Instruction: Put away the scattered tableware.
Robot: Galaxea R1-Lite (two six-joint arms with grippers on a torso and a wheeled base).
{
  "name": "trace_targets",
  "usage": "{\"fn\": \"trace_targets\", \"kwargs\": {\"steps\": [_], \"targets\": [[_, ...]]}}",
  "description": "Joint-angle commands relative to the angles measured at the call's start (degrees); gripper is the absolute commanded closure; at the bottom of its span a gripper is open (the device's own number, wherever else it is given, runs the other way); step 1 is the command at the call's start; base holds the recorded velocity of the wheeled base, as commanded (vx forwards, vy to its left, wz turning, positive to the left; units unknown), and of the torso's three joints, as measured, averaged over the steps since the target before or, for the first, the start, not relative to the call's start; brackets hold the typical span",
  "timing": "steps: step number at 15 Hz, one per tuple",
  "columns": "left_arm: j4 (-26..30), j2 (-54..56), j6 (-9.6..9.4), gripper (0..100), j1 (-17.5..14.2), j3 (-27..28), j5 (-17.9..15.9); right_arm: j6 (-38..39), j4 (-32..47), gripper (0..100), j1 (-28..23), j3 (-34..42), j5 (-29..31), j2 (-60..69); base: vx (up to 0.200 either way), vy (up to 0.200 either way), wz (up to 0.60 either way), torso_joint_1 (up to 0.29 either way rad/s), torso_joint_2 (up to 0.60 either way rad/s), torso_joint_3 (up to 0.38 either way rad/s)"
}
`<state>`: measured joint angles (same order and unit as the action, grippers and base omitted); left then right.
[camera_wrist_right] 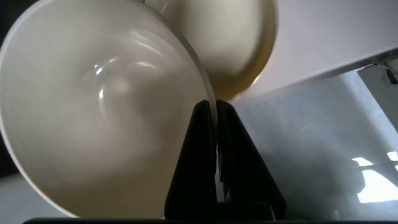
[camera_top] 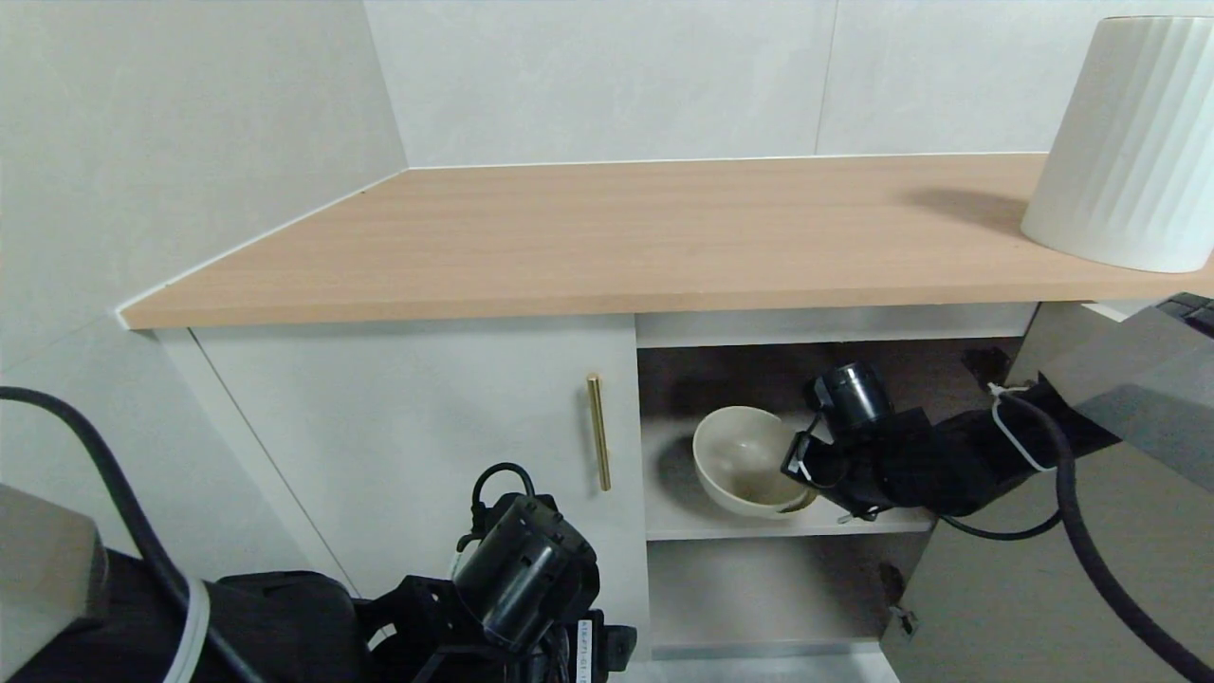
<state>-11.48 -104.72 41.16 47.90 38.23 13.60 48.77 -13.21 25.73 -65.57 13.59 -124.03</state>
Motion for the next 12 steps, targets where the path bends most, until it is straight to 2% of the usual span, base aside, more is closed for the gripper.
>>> {"fn": "trace_targets", "kwargs": {"steps": [1, 7, 12], "targets": [[-0.03, 0.04, 0.07, 0, 0.0, 0.0, 0.02, 0.36, -0.06, 100, -1.3, -1.84, 0.21, -2.18, 0.0, 0.0, 0.0, 0.0, 0.0, 0.0], [-0.03, -0.14, 0.07, 0, 0.0, 0.0, 0.02, 0.97, -0.41, 100, -2.97, -5.97, 5.3, -6.67, 0.0, 0.0, 0.0, 0.0, 0.0, 0.0], [-0.03, -0.22, 0.07, 0, 0.0, 0.0, 0.02, 0.88, -0.32, 100, -2.97, -5.71, 6.62, -7.02, 0.0, 0.0, 0.0, 0.0, 0.0, 0.0]]}}
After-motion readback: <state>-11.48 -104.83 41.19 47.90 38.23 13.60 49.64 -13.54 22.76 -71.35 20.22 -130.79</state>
